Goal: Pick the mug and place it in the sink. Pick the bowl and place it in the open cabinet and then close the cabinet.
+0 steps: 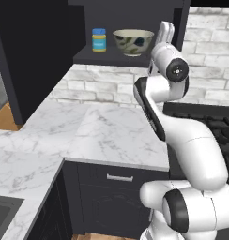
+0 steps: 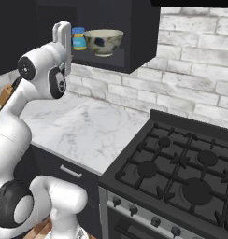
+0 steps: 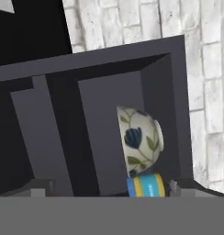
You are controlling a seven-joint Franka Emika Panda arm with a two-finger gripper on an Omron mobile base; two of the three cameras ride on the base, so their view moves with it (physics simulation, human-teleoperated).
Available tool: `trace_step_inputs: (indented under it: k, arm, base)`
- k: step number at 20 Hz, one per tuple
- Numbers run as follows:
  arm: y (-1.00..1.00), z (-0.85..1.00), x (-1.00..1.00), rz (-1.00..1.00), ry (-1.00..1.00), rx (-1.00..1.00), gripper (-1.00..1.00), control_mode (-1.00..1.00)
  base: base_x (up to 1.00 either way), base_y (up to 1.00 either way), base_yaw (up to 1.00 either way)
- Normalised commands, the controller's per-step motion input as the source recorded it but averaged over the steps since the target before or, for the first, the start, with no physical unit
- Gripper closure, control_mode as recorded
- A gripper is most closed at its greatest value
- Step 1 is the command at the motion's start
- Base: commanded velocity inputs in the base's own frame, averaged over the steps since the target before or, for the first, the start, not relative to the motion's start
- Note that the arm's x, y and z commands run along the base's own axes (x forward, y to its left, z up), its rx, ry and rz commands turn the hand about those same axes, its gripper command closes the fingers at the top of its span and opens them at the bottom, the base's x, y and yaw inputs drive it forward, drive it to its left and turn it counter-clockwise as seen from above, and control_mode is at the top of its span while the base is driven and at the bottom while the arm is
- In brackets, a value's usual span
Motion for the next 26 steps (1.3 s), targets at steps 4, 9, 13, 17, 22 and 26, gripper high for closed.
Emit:
trace_step_inputs:
  k: [4, 9, 13, 17, 22, 26]
  arm:
    - [0.00, 0.83, -0.84, 0.07, 0.12, 0.00, -1.00, -1.00]
    - [0.00, 0.38, -0.88, 0.02, 0.37, 0.00, -1.00, -1.00]
    - [0.09, -0.56, -1.00, 0.01, 0.65, 0.01, -1.00, -1.00]
    - [0.48, -1.00, -1.00, 0.09, 0.40, 0.00, -1.00, -1.00]
    - [0.51, -0.67, -0.93, 0.24, -0.20, -0.07, -1.00, -1.00]
    - [0.02, 0.10, -0.89, 0.20, -0.43, -0.14, -1.00, -1.00]
  base:
    - [0.00, 0.00, 0.00]
    - [0.00, 0.00, 0.00]
    - [0.00, 0.00, 0.00]
    - [0.00, 0.00, 0.00]
    - [0.00, 0.00, 0.00]
    - [0.00, 0.00, 0.00]
